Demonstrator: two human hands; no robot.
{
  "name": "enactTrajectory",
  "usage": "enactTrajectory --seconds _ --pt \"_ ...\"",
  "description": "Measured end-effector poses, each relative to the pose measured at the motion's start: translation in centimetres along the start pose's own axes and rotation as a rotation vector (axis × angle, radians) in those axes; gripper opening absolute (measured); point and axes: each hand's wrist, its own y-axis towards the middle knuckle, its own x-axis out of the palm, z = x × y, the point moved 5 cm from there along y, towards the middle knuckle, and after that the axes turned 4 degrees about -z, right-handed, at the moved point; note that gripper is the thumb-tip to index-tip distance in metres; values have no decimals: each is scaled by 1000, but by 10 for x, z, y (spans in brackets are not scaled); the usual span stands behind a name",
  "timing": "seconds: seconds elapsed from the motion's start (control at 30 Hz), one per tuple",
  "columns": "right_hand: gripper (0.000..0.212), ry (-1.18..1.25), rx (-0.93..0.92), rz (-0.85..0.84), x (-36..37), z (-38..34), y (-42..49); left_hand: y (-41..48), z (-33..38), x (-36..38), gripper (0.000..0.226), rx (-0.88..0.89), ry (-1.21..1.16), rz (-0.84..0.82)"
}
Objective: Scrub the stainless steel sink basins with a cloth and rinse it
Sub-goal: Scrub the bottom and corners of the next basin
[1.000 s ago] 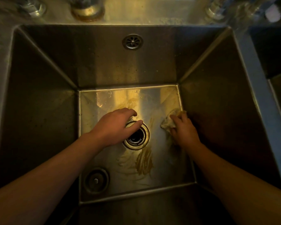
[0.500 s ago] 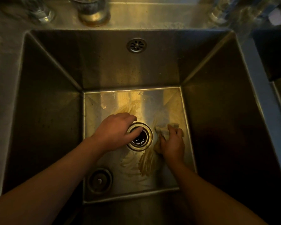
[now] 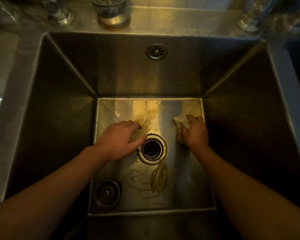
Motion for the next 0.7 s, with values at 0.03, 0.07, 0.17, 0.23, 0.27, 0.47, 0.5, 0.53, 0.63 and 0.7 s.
enactTrajectory --seconds 0.03,0.07,0.17,0.23,0.27,0.47,0.5,0.53,0.63,0.7 --pt "52 -9 3 -16 4 -1 1 -1 -2 1 68 -13 -8 1" --pt "52 2 -4 -27 9 -6 -3 -2 -3 1 67 -26 -20 6" --pt "51 64 -106 -111 38 -28 -30 -13 -6 2 65 -81 -93 51" --pt "52 76 -208 -221 57 -43 -50 -27 -7 4 66 -131 -144 90" --pt "51 82 -254 -265 64 -48 -57 -34 -9 5 66 -156 -161 105" --pt "46 214 -261 -113 30 -60 -27 -55 -15 9 63 -249 -227 166" --pt "46 175 -245 -66 22 -61 -12 -57 -16 10 63 -261 -252 181" --pt "47 127 -219 -35 15 -62 4 -58 -17 10 63 -270 -270 195" --pt "55 26 -113 -39 15 -64 37 -59 -22 8 65 -268 -278 227" --pt "58 8 -98 -53 27 -70 44 -60 -25 5 65 -270 -271 240"
